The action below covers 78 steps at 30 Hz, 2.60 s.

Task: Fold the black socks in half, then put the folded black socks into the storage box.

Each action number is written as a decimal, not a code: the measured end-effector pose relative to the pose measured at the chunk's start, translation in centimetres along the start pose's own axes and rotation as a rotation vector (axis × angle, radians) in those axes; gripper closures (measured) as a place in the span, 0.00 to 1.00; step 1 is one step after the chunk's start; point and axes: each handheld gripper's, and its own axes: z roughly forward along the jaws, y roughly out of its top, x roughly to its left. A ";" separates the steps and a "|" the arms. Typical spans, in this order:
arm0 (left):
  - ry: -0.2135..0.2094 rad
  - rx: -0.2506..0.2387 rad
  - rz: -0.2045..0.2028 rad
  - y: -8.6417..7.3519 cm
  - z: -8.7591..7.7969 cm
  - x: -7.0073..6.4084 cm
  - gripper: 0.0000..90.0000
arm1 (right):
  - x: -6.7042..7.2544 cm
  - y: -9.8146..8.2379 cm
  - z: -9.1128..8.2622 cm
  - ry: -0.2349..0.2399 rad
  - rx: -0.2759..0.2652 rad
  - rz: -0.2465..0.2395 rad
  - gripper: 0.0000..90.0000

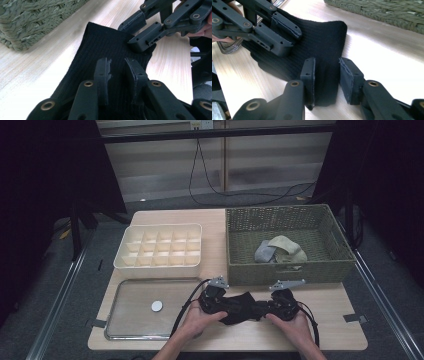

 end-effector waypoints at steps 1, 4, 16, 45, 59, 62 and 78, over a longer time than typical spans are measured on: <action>0.006 0.001 0.004 0.0 0.0 -0.1 0.82 | 0.1 0.0 0.1 0.005 0.000 0.004 0.78; 0.015 0.007 0.012 0.0 0.0 -0.1 0.84 | 0.2 0.0 0.1 0.012 -0.003 0.008 0.85; 0.020 0.011 0.010 0.0 0.0 -0.1 0.85 | 0.3 0.4 -0.9 0.040 -0.066 0.037 0.90; 0.044 -0.075 0.017 -1.2 -5.9 -0.7 0.78 | 0.0 0.9 -2.9 0.054 -0.153 0.041 0.90; 0.037 -0.065 -0.039 -3.0 -5.2 0.1 0.78 | 0.3 1.3 -2.8 0.061 -0.155 0.027 0.90; 0.032 -0.060 -0.039 -3.0 -4.9 0.0 0.78 | 0.4 1.4 -2.8 0.064 -0.162 0.018 0.90; 0.028 -0.043 -0.033 -2.8 -3.9 -0.3 0.78 | 2.0 2.5 -1.7 0.091 -0.168 -0.001 0.88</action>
